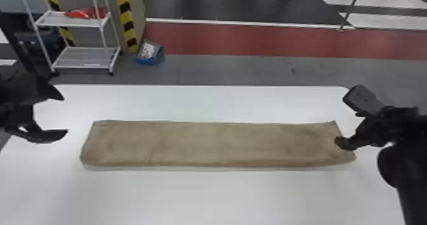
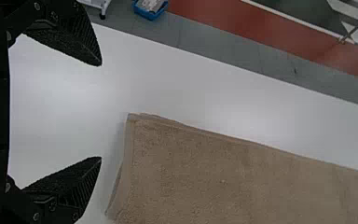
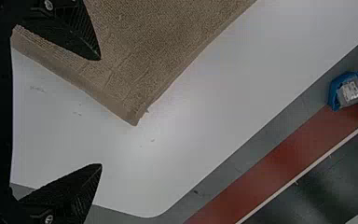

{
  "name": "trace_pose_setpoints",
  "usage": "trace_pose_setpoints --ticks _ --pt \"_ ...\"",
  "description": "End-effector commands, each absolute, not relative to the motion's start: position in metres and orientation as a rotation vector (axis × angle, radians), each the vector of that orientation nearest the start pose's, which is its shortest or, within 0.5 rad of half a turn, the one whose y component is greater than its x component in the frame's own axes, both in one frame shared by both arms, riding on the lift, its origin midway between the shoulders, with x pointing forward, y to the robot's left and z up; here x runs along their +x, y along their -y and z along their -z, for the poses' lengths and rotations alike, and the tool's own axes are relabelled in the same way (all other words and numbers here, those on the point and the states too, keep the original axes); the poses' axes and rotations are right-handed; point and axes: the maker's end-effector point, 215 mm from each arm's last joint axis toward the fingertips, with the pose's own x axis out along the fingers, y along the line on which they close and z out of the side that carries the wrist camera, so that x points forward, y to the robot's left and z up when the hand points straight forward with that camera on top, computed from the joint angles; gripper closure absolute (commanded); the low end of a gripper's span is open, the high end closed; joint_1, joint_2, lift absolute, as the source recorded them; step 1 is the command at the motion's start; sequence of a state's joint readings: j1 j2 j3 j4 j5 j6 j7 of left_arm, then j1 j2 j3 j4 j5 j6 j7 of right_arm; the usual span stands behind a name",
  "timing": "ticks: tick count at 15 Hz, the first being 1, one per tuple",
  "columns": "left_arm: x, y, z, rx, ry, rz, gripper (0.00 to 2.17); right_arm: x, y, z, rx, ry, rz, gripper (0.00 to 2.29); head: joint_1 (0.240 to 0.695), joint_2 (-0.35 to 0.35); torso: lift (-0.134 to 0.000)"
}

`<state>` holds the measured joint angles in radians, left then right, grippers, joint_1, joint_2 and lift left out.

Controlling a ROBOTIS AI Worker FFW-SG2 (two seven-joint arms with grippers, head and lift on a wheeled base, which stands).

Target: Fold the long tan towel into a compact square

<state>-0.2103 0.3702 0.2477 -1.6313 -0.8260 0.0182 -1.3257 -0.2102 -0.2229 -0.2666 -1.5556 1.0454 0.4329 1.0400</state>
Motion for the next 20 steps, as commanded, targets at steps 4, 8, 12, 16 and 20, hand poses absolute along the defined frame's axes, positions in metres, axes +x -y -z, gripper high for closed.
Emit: trace_pose_setpoints --ticks 4,8,12,16,20 --pt "0.552 -0.365 0.342 0.431 -0.588 0.653 0.19 0.555 0.445 0.414 -0.799 -0.833 -0.290 0.07 0.695 -0.073 -0.125" --pt "0.530 -0.348 0.369 0.104 -0.648 0.479 0.21 0.553 0.449 0.424 -0.800 -0.847 -0.285 0.07 0.695 -0.074 -0.125" --pt "0.505 -0.324 0.394 -0.086 -0.731 0.369 0.21 0.553 0.448 0.436 -0.804 -0.861 -0.292 0.07 0.695 -0.099 -0.125" --pt "0.515 -0.321 0.405 -0.078 -0.743 0.289 0.21 0.552 0.449 0.440 -0.804 -0.867 -0.293 0.07 0.695 -0.123 -0.125" --pt "0.527 -0.327 0.425 -0.098 -0.788 0.265 0.21 0.551 0.449 0.447 -0.811 -0.871 -0.301 0.07 0.695 -0.129 -0.125"
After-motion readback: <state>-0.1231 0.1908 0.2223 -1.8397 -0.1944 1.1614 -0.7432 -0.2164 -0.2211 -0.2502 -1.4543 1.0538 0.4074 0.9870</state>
